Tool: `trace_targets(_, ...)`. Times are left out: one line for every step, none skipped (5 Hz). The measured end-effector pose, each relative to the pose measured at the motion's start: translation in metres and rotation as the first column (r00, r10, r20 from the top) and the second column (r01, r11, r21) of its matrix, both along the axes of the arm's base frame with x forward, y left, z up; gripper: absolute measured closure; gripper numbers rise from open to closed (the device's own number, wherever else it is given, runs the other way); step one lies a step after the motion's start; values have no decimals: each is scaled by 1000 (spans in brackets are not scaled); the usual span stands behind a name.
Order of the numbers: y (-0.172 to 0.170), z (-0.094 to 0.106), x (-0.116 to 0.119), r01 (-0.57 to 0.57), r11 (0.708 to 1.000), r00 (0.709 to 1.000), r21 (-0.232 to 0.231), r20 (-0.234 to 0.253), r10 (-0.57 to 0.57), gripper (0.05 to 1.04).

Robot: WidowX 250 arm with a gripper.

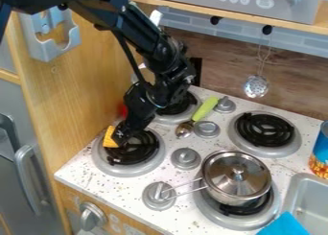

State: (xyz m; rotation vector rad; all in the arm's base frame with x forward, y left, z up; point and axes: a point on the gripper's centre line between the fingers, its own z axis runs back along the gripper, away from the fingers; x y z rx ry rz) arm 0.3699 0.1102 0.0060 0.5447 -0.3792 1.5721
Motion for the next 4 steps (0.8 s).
trace_targets(3,-3,-3,10,1000,1000,7,-9,-10,82)
trace_targets(12,-7,-8,13,1000,1000,18,-18,-13,82)
trace_targets(19,-8,-11,13,1000,1000,21,-14,-13,82)
trace_targets(25,-11,-13,-12,1000,1000,24,5,12,136)
